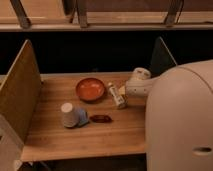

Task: Place the bottle in the ceramic bowl

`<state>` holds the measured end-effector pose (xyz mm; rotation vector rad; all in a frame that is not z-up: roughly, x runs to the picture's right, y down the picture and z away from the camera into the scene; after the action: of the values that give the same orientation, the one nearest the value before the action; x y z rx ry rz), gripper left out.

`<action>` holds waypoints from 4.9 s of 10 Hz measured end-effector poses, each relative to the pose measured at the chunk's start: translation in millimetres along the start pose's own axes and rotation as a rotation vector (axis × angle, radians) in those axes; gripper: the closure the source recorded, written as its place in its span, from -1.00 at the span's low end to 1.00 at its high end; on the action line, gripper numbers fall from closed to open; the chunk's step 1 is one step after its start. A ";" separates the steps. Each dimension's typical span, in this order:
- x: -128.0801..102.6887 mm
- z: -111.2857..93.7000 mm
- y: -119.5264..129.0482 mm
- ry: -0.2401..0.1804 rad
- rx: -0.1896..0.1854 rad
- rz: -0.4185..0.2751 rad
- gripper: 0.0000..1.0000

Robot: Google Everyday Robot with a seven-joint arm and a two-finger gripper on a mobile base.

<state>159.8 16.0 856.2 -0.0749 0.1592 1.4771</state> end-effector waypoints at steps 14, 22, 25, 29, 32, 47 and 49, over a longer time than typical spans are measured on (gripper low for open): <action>37.3 88.3 68.8 0.235 -0.175 -0.054 -0.60; 9.3 107.9 36.6 0.258 -0.141 0.005 0.87; -36.3 75.7 4.4 0.131 -0.067 0.008 1.00; -75.6 43.5 48.9 -0.010 -0.076 -0.157 1.00; -78.1 30.3 103.6 -0.058 -0.133 -0.268 1.00; -67.5 10.5 191.4 -0.136 -0.300 -0.412 -0.60; -66.9 11.3 191.3 -0.135 -0.299 -0.412 -0.60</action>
<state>-35.4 -30.3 886.7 -0.2357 -0.1803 1.0805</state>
